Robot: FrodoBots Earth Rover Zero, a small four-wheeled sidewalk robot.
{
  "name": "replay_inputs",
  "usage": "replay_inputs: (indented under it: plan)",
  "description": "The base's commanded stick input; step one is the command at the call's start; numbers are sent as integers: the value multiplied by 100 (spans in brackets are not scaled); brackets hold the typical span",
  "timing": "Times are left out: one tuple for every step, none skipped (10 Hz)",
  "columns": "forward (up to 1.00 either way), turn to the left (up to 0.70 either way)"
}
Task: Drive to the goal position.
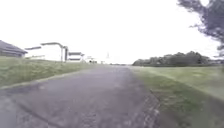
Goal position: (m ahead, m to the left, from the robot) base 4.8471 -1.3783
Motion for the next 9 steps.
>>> replay_inputs:
  plan:
    - [100,0]
    - [100,0]
    - [100,0]
    - [100,0]
    - [100,0]
    - [100,0]
    - [100,0]
    - [100,0]
    - [100,0]
